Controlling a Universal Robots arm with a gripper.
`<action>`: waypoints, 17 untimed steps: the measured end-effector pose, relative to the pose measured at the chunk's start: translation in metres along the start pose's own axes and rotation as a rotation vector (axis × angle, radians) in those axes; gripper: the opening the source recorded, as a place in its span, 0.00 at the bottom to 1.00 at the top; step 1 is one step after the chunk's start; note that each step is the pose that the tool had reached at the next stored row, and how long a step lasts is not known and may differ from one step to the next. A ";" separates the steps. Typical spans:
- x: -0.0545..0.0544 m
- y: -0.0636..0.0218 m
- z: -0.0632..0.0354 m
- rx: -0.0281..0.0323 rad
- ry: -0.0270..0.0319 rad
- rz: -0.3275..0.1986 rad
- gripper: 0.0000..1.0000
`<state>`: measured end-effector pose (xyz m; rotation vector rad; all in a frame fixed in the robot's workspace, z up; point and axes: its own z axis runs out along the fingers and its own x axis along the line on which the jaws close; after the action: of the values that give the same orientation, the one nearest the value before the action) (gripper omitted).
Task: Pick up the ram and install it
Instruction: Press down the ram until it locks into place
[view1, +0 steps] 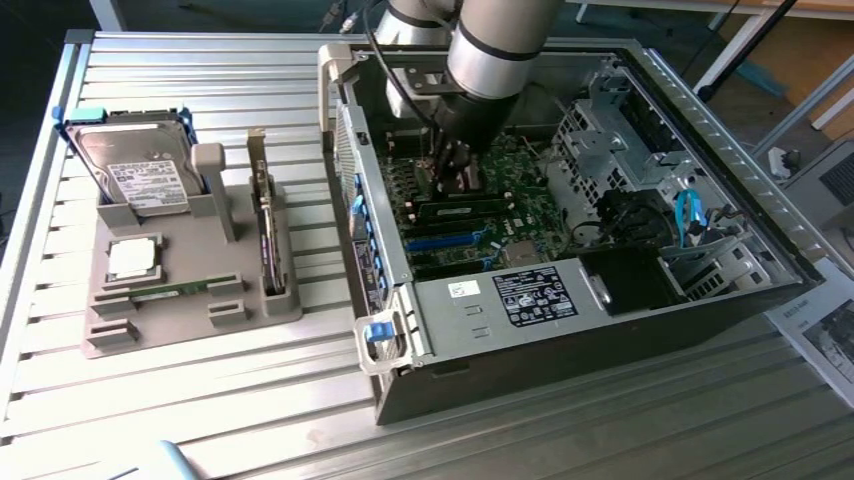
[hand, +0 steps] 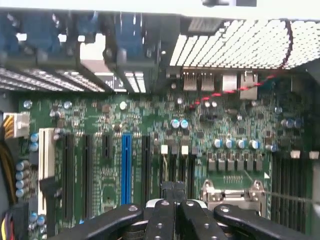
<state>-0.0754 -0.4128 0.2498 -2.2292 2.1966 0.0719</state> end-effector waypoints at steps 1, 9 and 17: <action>0.000 0.0011 0.0017 0.0001 -0.0002 0.001 0.10; 0.000 0.0079 0.0125 0.0000 0.0001 0.002 0.10; 0.001 0.0079 0.0167 -0.0003 0.0004 0.002 0.10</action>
<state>-0.0837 -0.4128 0.2334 -2.2273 2.1993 0.0718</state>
